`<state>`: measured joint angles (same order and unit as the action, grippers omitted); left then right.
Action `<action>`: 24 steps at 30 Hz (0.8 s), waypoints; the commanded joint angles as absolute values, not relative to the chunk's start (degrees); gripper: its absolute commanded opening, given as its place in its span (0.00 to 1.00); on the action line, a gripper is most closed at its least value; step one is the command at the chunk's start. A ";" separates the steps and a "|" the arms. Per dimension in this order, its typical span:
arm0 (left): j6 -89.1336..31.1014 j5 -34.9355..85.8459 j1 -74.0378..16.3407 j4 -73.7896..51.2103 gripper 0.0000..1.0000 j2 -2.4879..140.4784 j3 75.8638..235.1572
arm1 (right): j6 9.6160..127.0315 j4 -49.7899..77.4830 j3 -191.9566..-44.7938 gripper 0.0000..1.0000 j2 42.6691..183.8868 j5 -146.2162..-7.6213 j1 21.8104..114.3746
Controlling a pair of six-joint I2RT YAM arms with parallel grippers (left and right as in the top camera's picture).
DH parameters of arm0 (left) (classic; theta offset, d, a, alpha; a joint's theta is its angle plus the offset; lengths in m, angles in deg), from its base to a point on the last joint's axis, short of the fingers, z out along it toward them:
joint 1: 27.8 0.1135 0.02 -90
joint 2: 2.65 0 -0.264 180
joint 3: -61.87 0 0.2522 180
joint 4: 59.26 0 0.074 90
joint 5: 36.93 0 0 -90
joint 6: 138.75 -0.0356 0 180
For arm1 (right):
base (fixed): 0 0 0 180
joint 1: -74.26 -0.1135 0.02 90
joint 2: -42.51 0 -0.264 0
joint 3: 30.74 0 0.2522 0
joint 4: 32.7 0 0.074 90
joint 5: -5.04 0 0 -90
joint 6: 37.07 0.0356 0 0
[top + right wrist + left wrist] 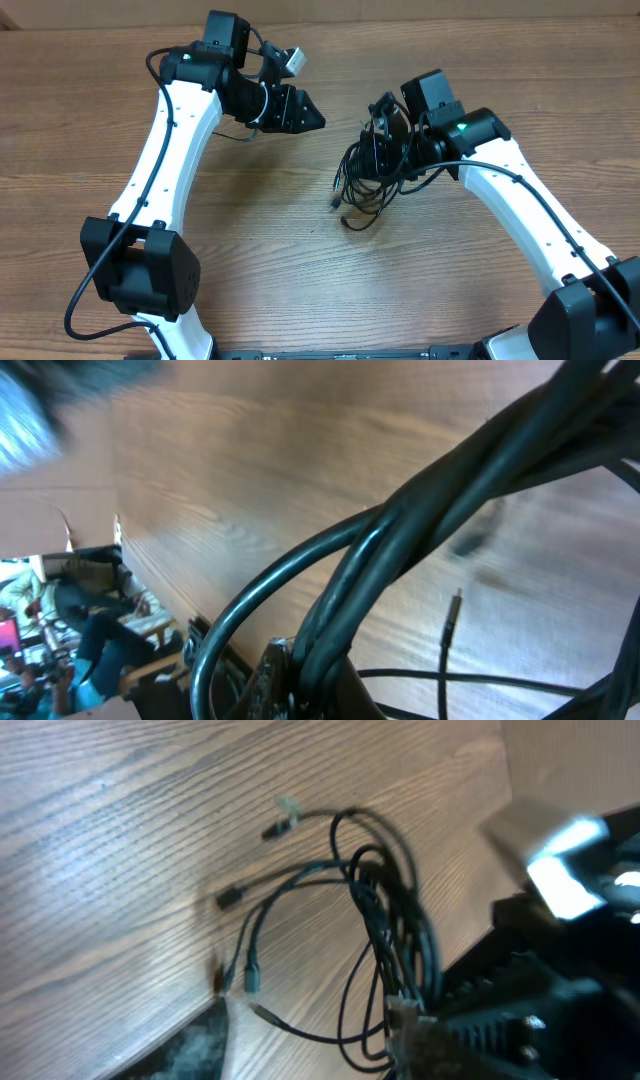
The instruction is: Untangle cables
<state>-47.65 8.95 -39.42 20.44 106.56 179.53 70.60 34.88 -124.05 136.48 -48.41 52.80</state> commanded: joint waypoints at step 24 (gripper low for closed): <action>-37.92 2.29 -46.00 11.58 0.65 113.14 179.88 | 64.39 32.41 -128.96 0.04 134.77 -65.63 48.37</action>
<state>-39.76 3.58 -45.36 12.70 109.64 179.53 65.09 32.98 -127.43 136.17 -65.06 48.61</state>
